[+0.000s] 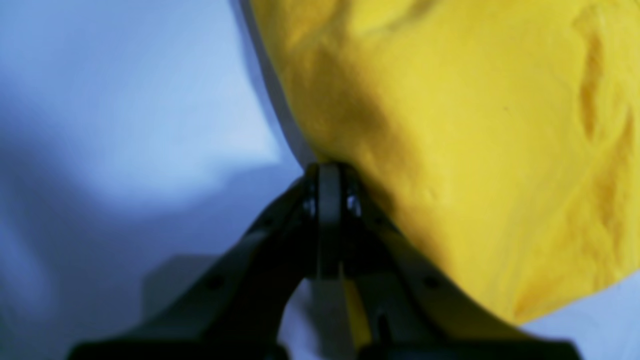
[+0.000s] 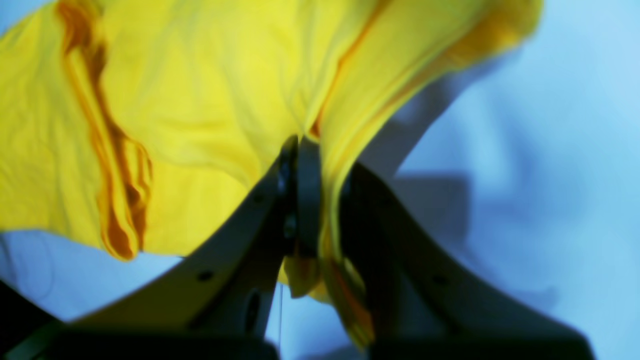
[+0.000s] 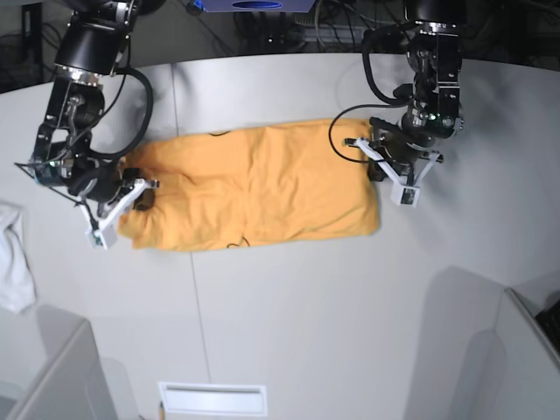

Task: Fold the T-shirt properly
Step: 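Grasp the other strip end with the right gripper and fold it over the stack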

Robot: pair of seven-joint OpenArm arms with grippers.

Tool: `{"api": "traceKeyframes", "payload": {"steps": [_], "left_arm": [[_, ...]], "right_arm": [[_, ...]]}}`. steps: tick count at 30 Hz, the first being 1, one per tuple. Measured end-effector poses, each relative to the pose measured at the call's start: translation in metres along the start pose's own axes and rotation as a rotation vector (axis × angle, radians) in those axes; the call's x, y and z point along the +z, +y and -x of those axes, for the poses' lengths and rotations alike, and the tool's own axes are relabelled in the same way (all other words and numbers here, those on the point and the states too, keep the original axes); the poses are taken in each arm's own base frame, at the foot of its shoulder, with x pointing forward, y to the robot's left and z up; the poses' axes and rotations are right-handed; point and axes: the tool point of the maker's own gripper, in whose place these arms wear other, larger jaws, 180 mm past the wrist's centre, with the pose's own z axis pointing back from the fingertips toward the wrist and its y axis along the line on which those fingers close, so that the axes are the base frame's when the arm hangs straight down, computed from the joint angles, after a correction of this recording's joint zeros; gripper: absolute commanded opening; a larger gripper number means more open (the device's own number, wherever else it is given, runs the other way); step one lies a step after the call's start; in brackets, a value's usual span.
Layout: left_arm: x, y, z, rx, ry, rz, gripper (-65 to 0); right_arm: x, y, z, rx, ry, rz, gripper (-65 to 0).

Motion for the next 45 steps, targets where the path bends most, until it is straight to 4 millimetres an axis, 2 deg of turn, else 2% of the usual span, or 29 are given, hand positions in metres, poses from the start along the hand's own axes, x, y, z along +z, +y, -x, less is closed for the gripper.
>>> {"api": "traceKeyframes", "payload": {"steps": [4,10,12,14,18,23,26,28,31,35,38,41,44,45], "left_arm": [[0.006,0.005,-0.013,-0.055,-0.031,-0.041,-65.0],[0.007,0.021,-0.015,-0.138,-0.016,-0.128,-65.0],[0.006,0.023,-0.018,-0.168,-0.019,-0.143,-65.0],[0.007,0.029,-0.018,-0.193,-0.01,-0.176,-65.0],[0.006,0.031,-0.016,-0.193,-0.003,-0.182,-65.0],[0.002,0.033,0.001,-0.185,0.043,-0.181,-65.0],[0.002,0.033,0.004,-0.182,0.049,-0.181,-65.0],[0.002,0.032,0.006,-0.181,0.049,-0.177,-65.0],[0.002,0.033,0.006,-0.183,0.049,-0.18,-65.0],[0.003,0.033,0.007,-0.183,0.05,-0.18,-65.0],[0.003,0.034,0.007,-0.184,0.052,-0.182,-65.0],[0.004,0.033,0.011,-0.181,0.047,-0.176,-65.0],[0.004,0.033,0.012,-0.181,0.049,-0.175,-65.0],[0.004,0.033,0.013,-0.18,0.049,-0.176,-65.0]], "right_arm": [[0.005,0.044,-0.01,0.152,-0.008,-0.055,-65.0],[0.021,0.095,-0.027,0.245,-0.081,-0.109,-65.0],[0.022,0.119,-0.03,0.253,-0.104,-0.164,-65.0],[0.02,0.136,-0.025,0.252,-0.087,-0.206,-65.0],[0.016,0.153,-0.022,0.263,-0.081,-0.235,-65.0],[0.019,0.202,-0.019,0.3,-0.116,-0.353,-65.0],[0.016,0.217,-0.013,0.321,-0.11,-0.373,-65.0],[0.011,0.232,-0.006,0.329,-0.097,-0.414,-65.0],[-0.009,0.257,0.008,0.323,-0.056,-0.491,-65.0],[-0.042,0.263,0.037,0.319,0.046,-0.502,-65.0],[-0.054,0.269,0.049,0.294,0.078,-0.515,-65.0],[-0.063,0.274,0.049,0.235,0.096,-0.51,-65.0],[-0.071,0.268,0.038,0.137,0.115,-0.452,-65.0],[-0.072,0.266,0.036,0.111,0.117,-0.435,-60.0]]}}
